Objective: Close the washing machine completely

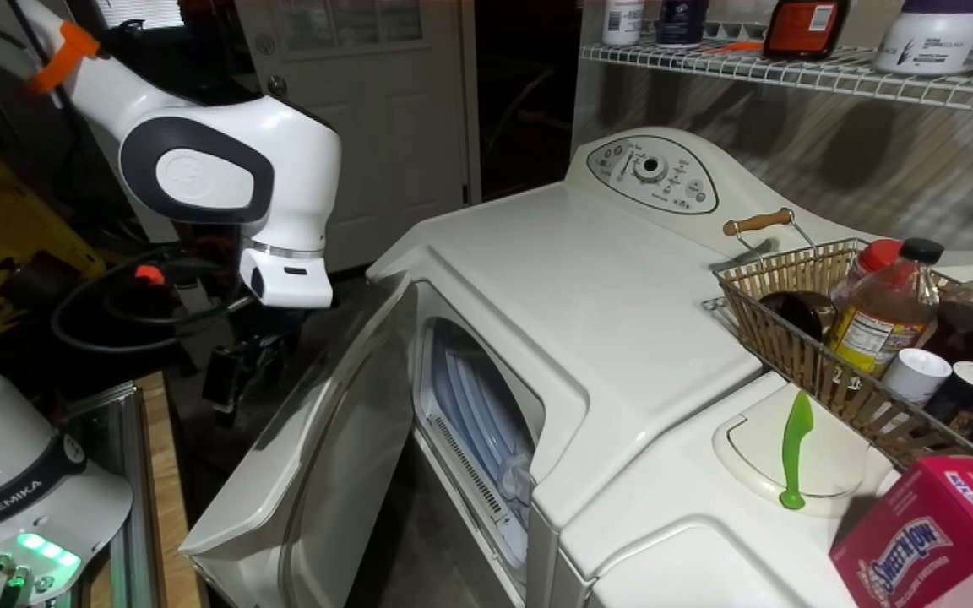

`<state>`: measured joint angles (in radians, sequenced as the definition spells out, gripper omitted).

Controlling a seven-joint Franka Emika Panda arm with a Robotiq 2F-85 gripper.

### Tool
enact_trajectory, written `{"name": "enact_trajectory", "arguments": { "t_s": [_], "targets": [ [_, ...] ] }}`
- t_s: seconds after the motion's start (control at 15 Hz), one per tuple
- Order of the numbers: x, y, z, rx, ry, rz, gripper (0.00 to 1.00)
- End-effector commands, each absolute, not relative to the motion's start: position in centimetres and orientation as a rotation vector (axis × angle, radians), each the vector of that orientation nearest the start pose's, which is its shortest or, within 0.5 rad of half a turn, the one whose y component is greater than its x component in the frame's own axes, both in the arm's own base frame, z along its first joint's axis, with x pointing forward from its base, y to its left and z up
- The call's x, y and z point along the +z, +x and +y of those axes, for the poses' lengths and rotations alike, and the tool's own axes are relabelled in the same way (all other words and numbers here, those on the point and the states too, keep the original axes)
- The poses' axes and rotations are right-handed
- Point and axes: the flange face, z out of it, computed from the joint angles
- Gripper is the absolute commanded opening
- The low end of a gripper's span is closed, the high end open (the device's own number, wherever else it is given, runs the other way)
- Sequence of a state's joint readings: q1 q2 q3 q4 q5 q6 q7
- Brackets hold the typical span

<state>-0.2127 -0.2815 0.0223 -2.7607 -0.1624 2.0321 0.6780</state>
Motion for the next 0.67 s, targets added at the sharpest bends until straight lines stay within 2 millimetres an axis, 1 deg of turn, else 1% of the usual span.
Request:
{"name": "enact_trajectory", "arguments": {
  "t_s": [0.0, 0.13, 0.2, 0.27, 0.47, 0.6],
  "targets": [
    [27.4, 31.9, -7.2, 0.676, -3.069, 1.236, 1.00],
    [27.4, 32.0, -7.2, 0.673, -3.068, 1.238, 1.00],
    [27.0, 31.9, -7.1, 0.706, -3.057, 1.201, 1.00],
    [26.4, 31.9, -6.8, 0.734, -3.027, 1.178, 1.00],
    [23.8, 30.9, -6.1, 0.890, -2.909, 1.083, 1.00],
    [22.3, 30.8, -6.3, 0.899, -2.873, 1.046, 1.00]
  ]
}}
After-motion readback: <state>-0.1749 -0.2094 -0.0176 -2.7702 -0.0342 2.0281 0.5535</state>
